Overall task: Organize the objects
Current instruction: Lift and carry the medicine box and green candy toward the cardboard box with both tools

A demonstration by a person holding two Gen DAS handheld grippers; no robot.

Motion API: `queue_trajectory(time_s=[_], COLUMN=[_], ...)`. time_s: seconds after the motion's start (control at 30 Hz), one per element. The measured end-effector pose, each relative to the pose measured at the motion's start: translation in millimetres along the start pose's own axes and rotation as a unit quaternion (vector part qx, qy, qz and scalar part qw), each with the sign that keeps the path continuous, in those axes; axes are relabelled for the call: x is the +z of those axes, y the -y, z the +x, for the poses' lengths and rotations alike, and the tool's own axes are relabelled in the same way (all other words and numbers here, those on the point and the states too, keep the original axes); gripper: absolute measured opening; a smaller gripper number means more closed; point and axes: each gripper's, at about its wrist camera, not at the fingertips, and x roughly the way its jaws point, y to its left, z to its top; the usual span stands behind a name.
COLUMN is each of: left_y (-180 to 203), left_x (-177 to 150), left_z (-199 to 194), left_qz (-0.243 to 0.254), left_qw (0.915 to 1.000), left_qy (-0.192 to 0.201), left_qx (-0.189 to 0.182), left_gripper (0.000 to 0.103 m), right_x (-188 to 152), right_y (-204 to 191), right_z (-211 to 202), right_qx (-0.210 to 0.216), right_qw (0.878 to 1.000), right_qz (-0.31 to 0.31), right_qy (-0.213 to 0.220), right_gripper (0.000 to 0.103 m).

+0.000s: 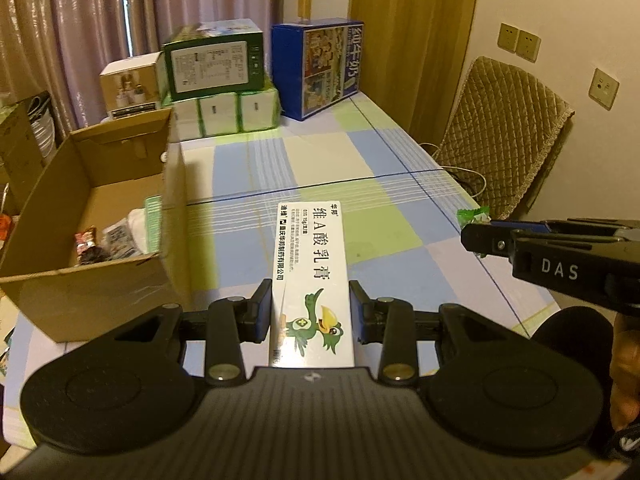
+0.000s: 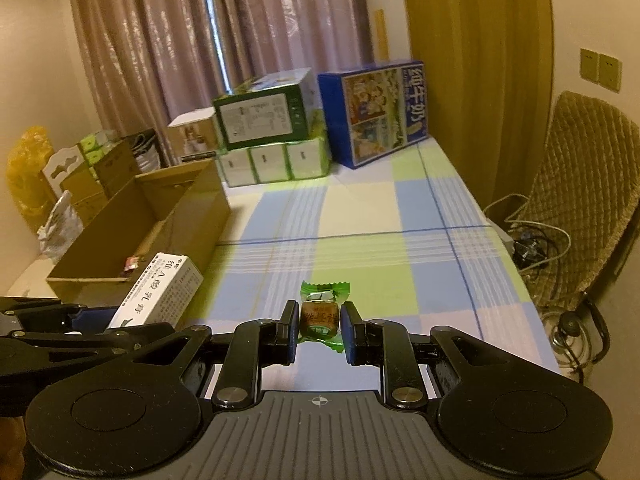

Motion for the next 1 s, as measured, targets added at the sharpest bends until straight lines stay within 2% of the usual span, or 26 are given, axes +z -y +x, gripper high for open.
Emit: queue_trajectory(time_s=[0.43,1.0], left_y=[-34,-112], left_x=[-11,-22], left_z=[-26,-56], left_qz=[-0.019,-0.068], left_qw=[0.9994,0.9936], left_qy=[0.005,0.012], left_qx=[0.030,0.090], left_gripper=[0.033,0.033], right_x=[0,4], right_y=[-43,-120], right_z=[4,39], right_qx=[0.038,0.095], right_qw=[0.999,0.990], right_qz=[-0.037,-0.100], right_qy=[-0.006,-0.019], right_gripper=[0.019,0.019])
